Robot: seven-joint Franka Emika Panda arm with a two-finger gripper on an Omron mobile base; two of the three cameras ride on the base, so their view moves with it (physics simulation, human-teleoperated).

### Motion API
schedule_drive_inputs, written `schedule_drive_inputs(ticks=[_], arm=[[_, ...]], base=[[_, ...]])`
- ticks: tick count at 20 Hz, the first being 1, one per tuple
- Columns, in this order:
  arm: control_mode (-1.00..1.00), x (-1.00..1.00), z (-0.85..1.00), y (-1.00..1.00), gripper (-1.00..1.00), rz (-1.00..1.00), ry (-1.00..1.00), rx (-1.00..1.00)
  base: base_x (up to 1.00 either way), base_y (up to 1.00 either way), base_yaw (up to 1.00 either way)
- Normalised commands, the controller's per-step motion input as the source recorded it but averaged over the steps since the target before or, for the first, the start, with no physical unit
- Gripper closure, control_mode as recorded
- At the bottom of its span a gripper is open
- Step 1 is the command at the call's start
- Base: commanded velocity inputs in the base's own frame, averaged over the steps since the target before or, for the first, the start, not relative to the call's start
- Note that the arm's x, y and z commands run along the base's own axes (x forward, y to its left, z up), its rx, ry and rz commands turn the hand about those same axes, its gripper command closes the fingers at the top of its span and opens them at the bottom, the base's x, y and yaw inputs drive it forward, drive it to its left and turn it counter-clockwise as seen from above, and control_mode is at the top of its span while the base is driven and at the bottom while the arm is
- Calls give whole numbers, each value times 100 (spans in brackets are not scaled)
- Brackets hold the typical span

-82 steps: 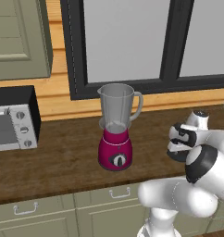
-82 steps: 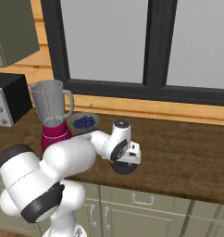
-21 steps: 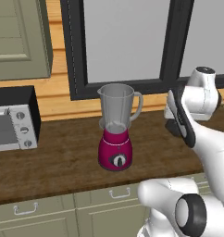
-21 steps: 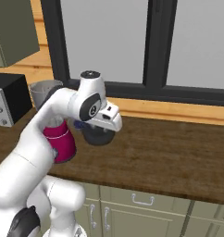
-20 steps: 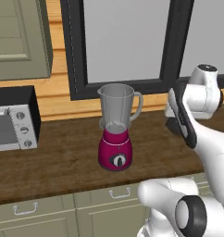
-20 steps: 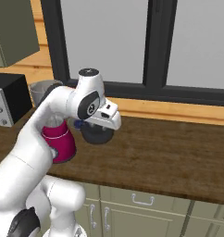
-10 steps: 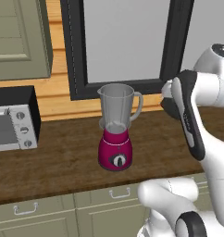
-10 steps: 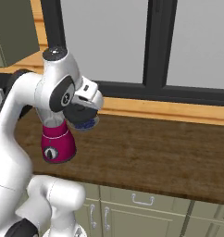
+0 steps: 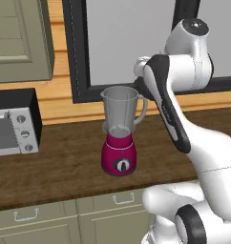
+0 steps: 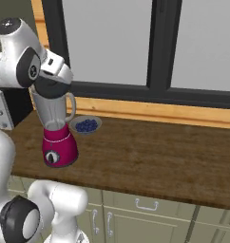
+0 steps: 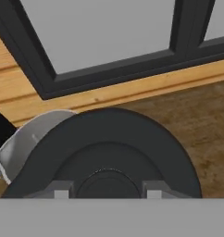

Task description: Close the lid blender by securely placing the lid on top.

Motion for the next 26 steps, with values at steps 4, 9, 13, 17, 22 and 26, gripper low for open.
schedule_drive_inputs(ticks=[4,9,13,17,22,26], arm=[[-100,65,1,40,100,0,15,5],[-100,66,-10,32,100,0,19,0],[-100,39,-44,45,100,6,10,-1],[-100,24,-63,34,100,5,6,-3],[-100,32,-36,16,100,5,1,0],[-100,25,-20,5,100,6,0,0]], base=[[0,0,0],[0,0,0],[0,0,0],[0,0,0],[0,0,0],[0,0,0]])
